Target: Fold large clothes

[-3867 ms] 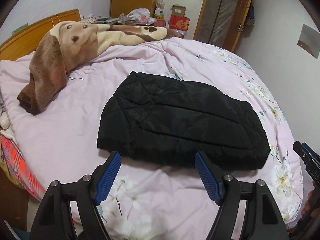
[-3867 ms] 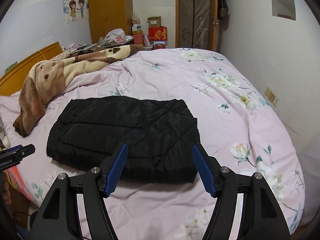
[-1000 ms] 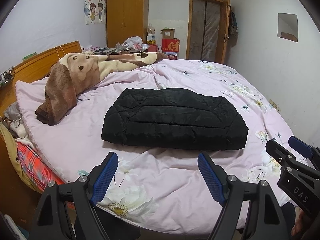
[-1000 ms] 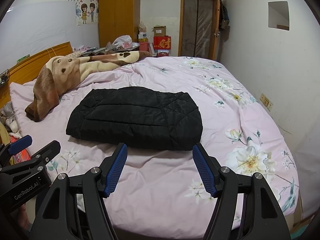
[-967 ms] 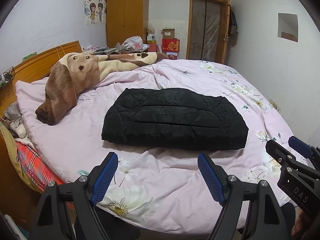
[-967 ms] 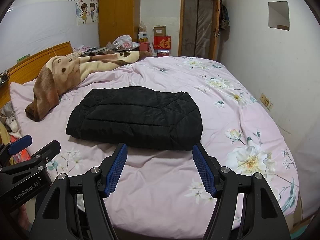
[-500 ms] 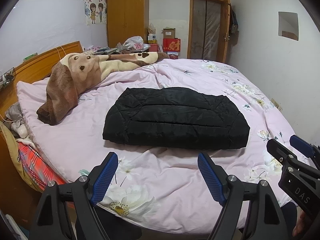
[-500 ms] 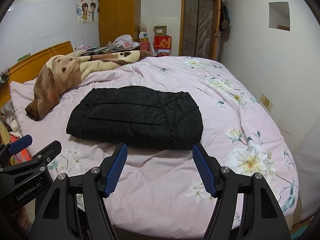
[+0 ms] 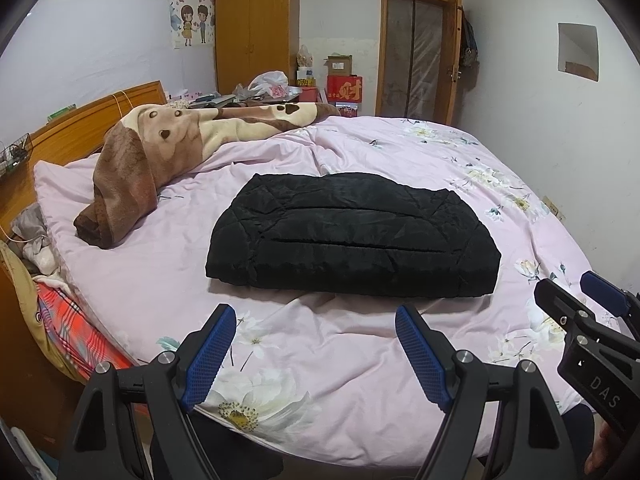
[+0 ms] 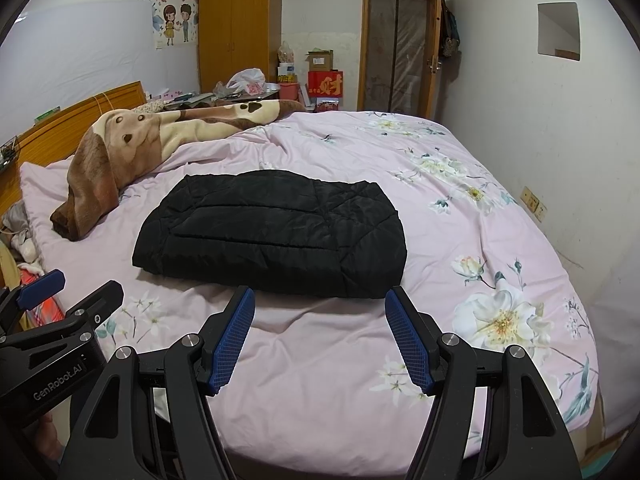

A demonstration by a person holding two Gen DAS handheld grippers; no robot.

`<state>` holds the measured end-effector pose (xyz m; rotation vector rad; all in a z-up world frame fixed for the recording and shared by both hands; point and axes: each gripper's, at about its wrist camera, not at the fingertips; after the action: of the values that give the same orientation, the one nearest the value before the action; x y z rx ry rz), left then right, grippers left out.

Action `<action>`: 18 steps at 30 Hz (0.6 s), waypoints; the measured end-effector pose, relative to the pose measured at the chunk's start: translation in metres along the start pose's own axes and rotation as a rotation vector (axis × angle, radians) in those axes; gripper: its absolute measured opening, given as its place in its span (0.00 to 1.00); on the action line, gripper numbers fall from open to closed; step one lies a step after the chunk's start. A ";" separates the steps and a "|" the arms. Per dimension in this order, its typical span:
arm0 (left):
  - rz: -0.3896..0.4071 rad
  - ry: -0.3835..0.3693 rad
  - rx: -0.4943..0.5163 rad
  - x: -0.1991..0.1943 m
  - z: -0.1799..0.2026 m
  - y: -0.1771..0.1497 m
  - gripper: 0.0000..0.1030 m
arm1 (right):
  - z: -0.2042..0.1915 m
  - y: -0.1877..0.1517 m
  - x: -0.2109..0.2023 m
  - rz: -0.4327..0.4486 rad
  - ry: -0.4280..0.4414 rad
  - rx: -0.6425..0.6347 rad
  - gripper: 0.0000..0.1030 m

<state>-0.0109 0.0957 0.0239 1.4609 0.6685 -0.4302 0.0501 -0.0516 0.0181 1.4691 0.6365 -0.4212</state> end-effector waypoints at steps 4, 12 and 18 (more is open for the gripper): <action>-0.002 -0.002 0.000 0.001 -0.001 0.000 0.79 | 0.000 0.000 0.000 -0.003 0.001 -0.002 0.66; -0.002 0.006 0.005 0.003 -0.003 0.000 0.79 | -0.001 -0.001 0.000 -0.002 0.000 0.000 0.66; -0.004 0.008 0.002 0.003 -0.002 0.000 0.79 | 0.000 0.000 0.000 -0.003 0.001 -0.001 0.66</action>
<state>-0.0091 0.0980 0.0225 1.4645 0.6778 -0.4282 0.0502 -0.0515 0.0175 1.4674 0.6400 -0.4219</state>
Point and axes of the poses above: each gripper's, at about its wrist camera, not at the fingertips, and x roughly the way its jaws point, z to its right, y to its top, and after that the axes turned 3 degrees about y, right-handed
